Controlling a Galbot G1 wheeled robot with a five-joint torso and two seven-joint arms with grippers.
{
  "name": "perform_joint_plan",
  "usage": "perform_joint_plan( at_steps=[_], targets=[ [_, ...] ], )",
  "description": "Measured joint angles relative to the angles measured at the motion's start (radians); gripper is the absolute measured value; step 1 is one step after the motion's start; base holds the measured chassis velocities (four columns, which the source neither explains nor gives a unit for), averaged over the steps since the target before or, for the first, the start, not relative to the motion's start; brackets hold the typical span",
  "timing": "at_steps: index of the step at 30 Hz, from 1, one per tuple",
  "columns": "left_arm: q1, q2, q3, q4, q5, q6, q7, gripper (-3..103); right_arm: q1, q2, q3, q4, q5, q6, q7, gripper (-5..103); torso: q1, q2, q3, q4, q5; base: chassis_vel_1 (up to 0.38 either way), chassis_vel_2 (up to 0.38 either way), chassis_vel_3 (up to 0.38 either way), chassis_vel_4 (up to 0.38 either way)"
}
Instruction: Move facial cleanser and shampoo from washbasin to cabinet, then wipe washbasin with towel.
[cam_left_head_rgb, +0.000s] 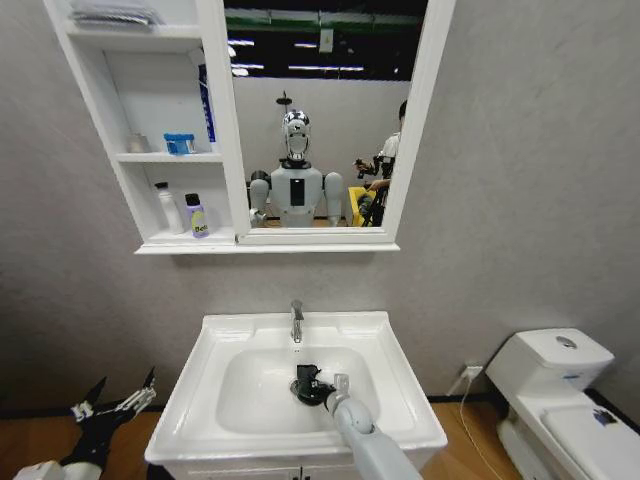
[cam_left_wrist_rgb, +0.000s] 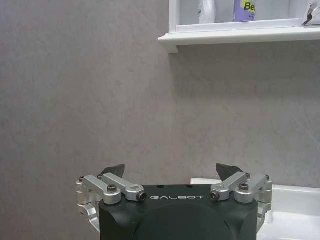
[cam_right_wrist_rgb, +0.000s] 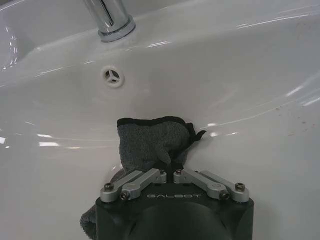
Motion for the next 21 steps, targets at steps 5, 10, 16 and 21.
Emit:
perform_joint_plan(
  at_steps=[5, 10, 16, 21],
  targets=[
    [0.0, 0.0, 0.0, 0.0, 0.0, 0.0, 0.0, 100, 0.019, 0.049, -0.008, -0.048, -0.022, 0.007, -0.004, 2, 0.0, 0.0, 0.0, 0.0002, 0.0001, 0.0, 0.0, 0.0, 0.0],
    [0.0, 0.0, 0.0, 0.0, 0.0, 0.0, 0.0, 100, 0.033, 0.086, -0.021, -0.085, -0.038, 0.015, -0.011, 2, 0.0, 0.0, 0.0, 0.0, 0.0, 0.0, 0.0, 0.0, 0.0],
    [0.0, 0.0, 0.0, 0.0, 0.0, 0.0, 0.0, 100, 0.049, 0.132, -0.043, -0.112, -0.045, 0.018, -0.015, 2, 0.0, 0.0, 0.0, 0.0001, 0.0004, 0.0, 0.0, 0.0, 0.0],
    [0.0, 0.0, 0.0, 0.0, 0.0, 0.0, 0.0, 100, 0.05, 0.136, -0.045, -0.113, -0.045, 0.018, -0.014, 2, 0.0, 0.0, 0.0, 0.0004, 0.0007, 0.0, 0.0, 0.0, 0.0]
  ],
)
